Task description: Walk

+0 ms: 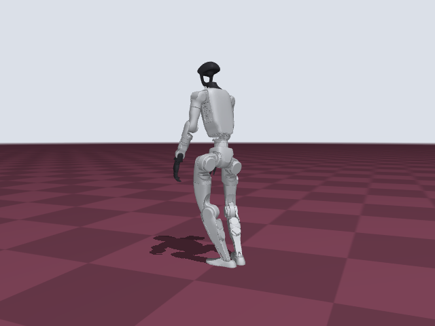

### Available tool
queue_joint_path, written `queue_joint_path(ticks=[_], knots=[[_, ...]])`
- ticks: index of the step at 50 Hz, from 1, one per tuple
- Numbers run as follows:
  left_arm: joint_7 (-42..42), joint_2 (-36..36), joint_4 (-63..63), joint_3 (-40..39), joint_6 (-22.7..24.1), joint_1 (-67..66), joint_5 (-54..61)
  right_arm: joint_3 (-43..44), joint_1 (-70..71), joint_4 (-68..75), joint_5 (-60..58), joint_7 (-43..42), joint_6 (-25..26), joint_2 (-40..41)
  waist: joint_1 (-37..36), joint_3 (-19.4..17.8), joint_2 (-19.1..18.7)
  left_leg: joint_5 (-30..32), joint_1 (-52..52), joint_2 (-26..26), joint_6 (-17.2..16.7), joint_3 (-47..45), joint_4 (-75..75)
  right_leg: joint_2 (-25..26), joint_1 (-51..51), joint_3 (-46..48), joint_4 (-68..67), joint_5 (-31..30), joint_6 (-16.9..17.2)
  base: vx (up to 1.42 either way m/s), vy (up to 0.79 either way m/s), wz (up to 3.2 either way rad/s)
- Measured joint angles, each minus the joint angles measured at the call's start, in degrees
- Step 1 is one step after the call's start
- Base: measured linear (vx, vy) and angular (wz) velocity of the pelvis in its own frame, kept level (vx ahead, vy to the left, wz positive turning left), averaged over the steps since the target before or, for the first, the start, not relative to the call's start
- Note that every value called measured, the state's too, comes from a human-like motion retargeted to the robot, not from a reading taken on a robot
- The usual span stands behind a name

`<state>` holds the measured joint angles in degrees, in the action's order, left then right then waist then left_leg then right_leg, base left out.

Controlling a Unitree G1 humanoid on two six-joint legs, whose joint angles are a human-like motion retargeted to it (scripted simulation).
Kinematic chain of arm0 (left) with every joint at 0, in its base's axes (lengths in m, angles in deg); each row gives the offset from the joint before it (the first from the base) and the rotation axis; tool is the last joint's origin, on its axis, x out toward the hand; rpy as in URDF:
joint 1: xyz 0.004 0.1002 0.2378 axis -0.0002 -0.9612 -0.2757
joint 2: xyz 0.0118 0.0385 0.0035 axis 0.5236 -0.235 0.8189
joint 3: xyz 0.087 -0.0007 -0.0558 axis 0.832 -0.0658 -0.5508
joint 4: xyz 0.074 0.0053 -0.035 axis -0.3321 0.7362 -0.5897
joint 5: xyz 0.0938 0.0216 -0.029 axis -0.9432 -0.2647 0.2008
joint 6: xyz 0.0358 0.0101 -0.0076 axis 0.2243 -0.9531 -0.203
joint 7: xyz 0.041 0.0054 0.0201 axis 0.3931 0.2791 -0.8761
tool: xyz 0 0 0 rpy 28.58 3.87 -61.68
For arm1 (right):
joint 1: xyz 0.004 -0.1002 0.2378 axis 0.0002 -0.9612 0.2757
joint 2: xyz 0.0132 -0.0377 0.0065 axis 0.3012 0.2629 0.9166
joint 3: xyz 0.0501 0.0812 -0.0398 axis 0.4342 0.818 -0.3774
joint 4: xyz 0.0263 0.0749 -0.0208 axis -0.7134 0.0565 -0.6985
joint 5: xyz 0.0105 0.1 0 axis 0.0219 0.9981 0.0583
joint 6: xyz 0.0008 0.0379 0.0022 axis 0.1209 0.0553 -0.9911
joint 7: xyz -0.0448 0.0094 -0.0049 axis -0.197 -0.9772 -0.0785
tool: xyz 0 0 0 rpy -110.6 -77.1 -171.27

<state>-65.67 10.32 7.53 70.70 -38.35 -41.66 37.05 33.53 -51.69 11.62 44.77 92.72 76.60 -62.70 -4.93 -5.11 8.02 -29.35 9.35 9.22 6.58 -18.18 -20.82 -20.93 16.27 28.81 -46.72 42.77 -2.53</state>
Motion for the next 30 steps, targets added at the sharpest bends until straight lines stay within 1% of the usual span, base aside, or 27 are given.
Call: queue_joint_path(ticks=[3,5,7,8,11,13,17,20,22,26,28,30], knots=[[-0.2,0.2,0.5,-1.1,-0.1,-0.4,0.4,0.2,-0.2,-0.3,0.1,0.0,0.0,0.3,-0.3,-0.3,-0.8,-2.5,1.7,-2.6,-0.6,-0.6,-6.0,2.2,-1.6,-0.1,1.9,0.0,0.0,0.03,-0.05,-0.27],[-0.3,0.5,0.9,-2.0,-0.2,-0.4,1.0,0.3,0.1,-0.4,0.2,0.3,0.0,0.4,-0.6,-0.5,-2.3,-4.9,3.7,-5.7,-1.2,-0.8,-11.7,5.7,-3.1,0.0,4.9,-0.5,-0.5,0.04,-0.05,-0.36],[-0.4,0.5,1.3,-2.9,-0.4,-0.7,1.5,0.5,0.0,-0.5,0.4,0.4,0.1,0.6,-1.0,-0.8,-3.7,-6.2,6.0,-9.0,-2.1,-0.8,-18.2,8.0,-4.1,-0.1,6.2,-1.0,-0.6,0.03,-0.04,-0.38],[-0.3,0.6,1.5,-3.5,-0.5,-0.6,1.9,0.6,0.1,-0.5,0.6,0.5,0.1,0.6,-1.3,-1.0,-4.8,-6.6,7.6,-11.3,-2.7,-0.4,-22.1,10.2,-4.9,-0.2,7.8,-1.4,-1.0,0.03,-0.05,-0.44],[-0.2,0.5,2.1,-4.9,-0.8,-1.0,3.0,0.7,-0.1,-0.3,1.3,0.9,0.3,0.9,-2.3,-1.7,-7.4,-5.4,12.2,-17.3,-4.4,0.6,-33.4,14.5,-6.3,-0.5,9.7,-2.2,-1.6,0.02,-0.03,-0.45],[0.0,0.4,2.4,-5.8,-1.1,-1.2,3.9,0.8,-0.1,-0.2,1.9,1.3,0.5,1.0,-3.3,-2.2,-9.2,-5.1,15.7,-20.4,-5.4,2.7,-40.3,17.6,-7.0,-1.3,11.0,-2.8,-2.0,0.03,-0.02,-0.59],[0.5,0.2,3.7,-7.6,-2.0,-0.9,5.8,0.9,0.2,0.4,3.3,2.0,1.1,0.8,-5.0,-2.5,-12.0,-5.7,23.0,-26.7,-4.9,5.1,-48.8,23.1,-8.1,-2.9,15.5,-4.8,-2.9,0.06,-0.02,-0.53],[0.7,0.2,5.5,-8.5,-2.4,-0.3,7.4,1.1,0.4,1.4,4.2,2.2,1.6,0.7,-5.9,-1.9,-12.7,-5.5,28.0,-29.6,-4.3,5.4,-48.3,25.7,-8.7,-4.1,20.2,-7.1,-3.2,0.1,0.0,-0.41],[0.9,0.3,6.6,-8.8,-2.7,-0.3,8.2,1.2,0.0,2.3,4.5,2.1,1.9,0.8,-6.2,-1.6,-12.9,-5.4,30.2,-30.6,-4.0,5.0,-45.4,25.8,-8.5,-4.5,20.6,-7.5,-3.0,0.11,0.03,-0.26],[0.6,1.3,8.8,-9.1,-2.9,0.7,9.2,1.6,-0.2,5.1,5.0,2.0,2.2,0.8,-5.8,0.3,-11.5,-2.9,33.8,-28.8,-4.3,3.2,-33.4,25.1,-7.2,-5.0,23.3,-9.0,-2.4,0.13,0.06,-0.13],[0.0,1.6,9.1,-9.3,-2.9,0.6,9.3,1.6,-0.4,6.3,5.1,1.9,2.4,0.8,-5.5,1.0,-11.5,-1.7,35.0,-28.2,-4.8,3.1,-29.0,25.0,-6.4,-5.1,23.0,-9.0,-2.0,0.12,0.08,-0.11],[-0.5,1.8,9.4,-9.5,-3.0,0.8,9.3,1.6,-0.3,7.3,5.3,1.9,2.4,0.7,-4.8,2.3,-10.6,0.6,34.8,-26.1,-5.0,1.9,-22.6,24.2,-5.2,-5.3,23.8,-9.1,-1.8,0.12,0.08,-0.03]])
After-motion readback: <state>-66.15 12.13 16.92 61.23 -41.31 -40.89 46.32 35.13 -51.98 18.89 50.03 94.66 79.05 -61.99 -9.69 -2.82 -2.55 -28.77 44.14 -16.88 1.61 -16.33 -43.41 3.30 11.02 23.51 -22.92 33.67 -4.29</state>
